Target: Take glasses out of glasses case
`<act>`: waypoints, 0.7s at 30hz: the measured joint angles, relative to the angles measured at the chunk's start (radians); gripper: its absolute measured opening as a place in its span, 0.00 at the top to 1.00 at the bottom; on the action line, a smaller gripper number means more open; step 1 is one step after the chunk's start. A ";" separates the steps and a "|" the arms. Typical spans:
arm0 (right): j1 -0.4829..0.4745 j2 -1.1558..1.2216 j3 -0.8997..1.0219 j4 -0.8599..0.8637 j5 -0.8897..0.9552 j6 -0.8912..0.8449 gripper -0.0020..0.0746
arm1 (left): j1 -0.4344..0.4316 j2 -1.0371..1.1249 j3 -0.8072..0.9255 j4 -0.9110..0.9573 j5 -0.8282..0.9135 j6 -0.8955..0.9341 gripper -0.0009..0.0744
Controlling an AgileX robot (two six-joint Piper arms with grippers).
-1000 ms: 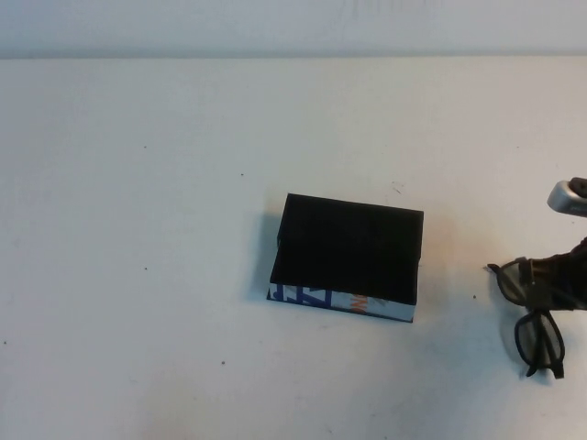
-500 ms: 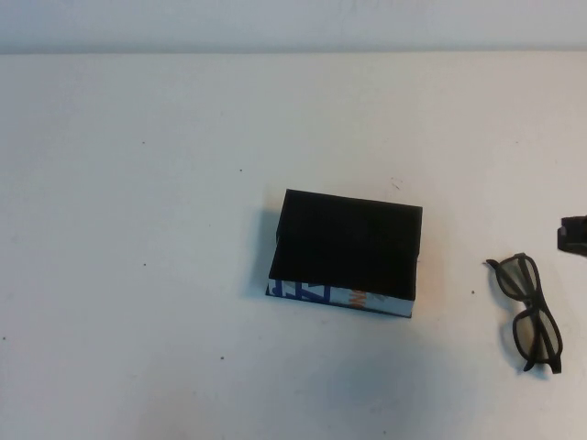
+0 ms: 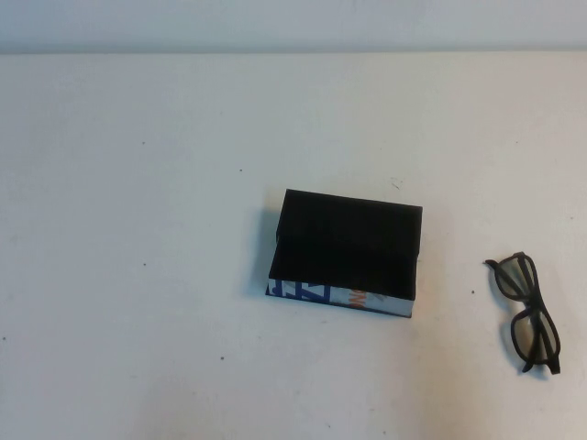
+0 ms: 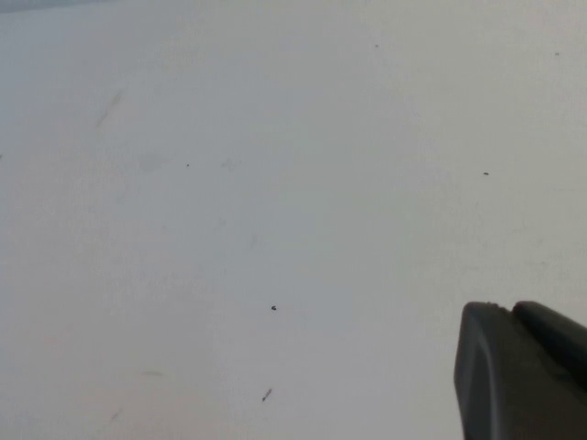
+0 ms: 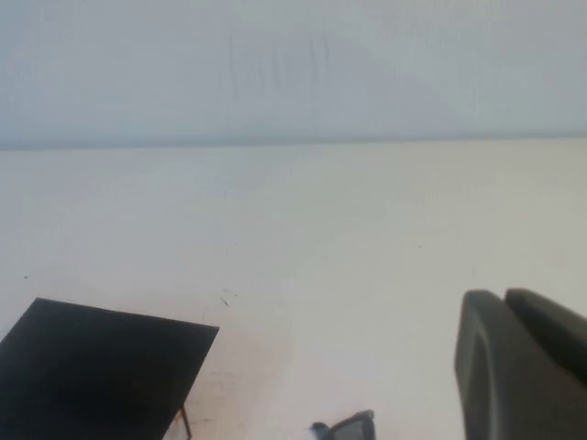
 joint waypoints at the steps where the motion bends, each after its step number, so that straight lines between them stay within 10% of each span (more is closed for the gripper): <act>1: 0.000 -0.024 0.020 0.002 -0.010 -0.002 0.99 | 0.000 0.000 0.000 0.000 0.000 0.000 0.99; 21: 0.206 -0.136 0.270 -0.053 0.038 -0.002 0.99 | 0.000 0.000 0.000 0.000 0.000 0.000 0.99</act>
